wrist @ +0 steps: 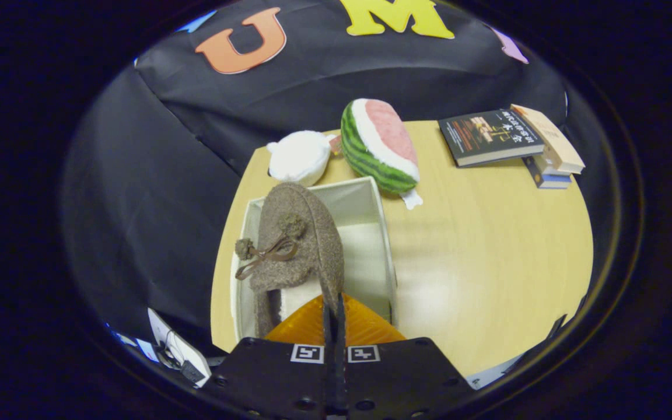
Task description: Open the storage box then place both shoes into the box .Put the left shoe in first, then the right shoe, with the right side of both shoes facing outward in a uniform manner.
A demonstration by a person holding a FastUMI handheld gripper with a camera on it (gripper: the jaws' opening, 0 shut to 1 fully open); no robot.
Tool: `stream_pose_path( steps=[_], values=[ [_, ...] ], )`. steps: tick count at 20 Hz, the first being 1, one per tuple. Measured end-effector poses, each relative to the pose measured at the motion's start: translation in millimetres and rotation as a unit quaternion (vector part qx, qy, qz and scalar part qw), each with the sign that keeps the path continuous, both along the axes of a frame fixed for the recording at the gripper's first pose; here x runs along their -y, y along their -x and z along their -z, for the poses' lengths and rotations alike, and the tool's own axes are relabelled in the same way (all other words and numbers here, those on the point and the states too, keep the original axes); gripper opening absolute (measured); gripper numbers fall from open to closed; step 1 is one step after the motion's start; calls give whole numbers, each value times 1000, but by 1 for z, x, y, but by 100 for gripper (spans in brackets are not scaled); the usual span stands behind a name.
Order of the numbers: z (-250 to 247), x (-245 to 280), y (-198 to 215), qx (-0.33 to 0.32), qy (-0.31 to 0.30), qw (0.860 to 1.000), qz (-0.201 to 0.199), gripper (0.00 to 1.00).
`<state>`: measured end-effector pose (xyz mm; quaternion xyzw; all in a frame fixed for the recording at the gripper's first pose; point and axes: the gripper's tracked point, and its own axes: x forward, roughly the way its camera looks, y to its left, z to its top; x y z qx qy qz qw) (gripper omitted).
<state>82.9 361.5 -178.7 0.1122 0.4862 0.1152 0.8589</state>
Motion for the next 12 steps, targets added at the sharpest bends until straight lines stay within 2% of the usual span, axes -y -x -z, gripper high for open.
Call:
stream_pose_path(
  steps=[10, 12],
  values=[
    [57, 13, -14, -29, 88, 992, 84, 0],
    [66, 10, -17, -36, 99, 991, 84, 0]
  ],
)
